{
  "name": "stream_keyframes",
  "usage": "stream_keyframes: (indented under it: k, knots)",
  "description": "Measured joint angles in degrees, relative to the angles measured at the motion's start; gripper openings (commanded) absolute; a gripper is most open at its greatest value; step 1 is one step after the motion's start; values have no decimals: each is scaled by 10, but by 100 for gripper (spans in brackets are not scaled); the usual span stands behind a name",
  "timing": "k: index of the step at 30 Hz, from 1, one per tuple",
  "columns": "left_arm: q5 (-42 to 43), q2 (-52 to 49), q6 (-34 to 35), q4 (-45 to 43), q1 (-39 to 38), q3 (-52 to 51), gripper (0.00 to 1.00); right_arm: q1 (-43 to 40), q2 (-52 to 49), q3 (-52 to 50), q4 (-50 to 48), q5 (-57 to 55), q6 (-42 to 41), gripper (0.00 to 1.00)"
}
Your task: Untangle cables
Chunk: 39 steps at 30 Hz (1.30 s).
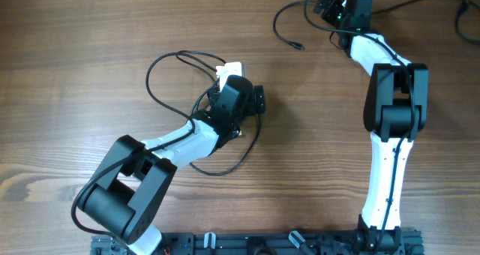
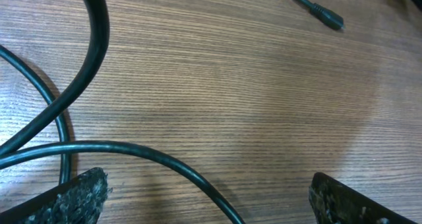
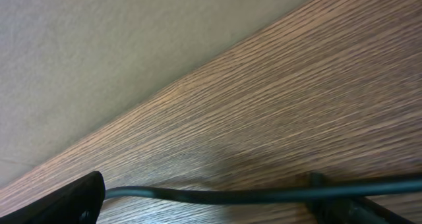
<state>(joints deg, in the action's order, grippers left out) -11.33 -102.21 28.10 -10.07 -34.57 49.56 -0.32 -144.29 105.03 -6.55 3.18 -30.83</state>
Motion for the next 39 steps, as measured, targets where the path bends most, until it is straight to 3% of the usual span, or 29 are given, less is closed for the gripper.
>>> stream_keyframes:
  k: [7,17,26,27,31,35,39]
  knots:
    - [0,0,0,15,0,0,100,-40,5,1,22,145,2,100]
    - [25,0,0,19,0,0,100,-50,93,2,407,227,84,100]
    - [51,75,0,34,0,0,100,-47,140,-5,535,229,164,100]
    - [53,139,0,48,0,0,100,-41,173,-6,543,230,178,100]
    - [22,212,0,132,0,2,100,-6,236,-6,565,229,211,100]
    - [-33,245,1,213,0,2,100,48,257,-6,578,229,250,100]
    - [-101,264,52,311,2,3,100,119,257,-7,572,229,330,100]
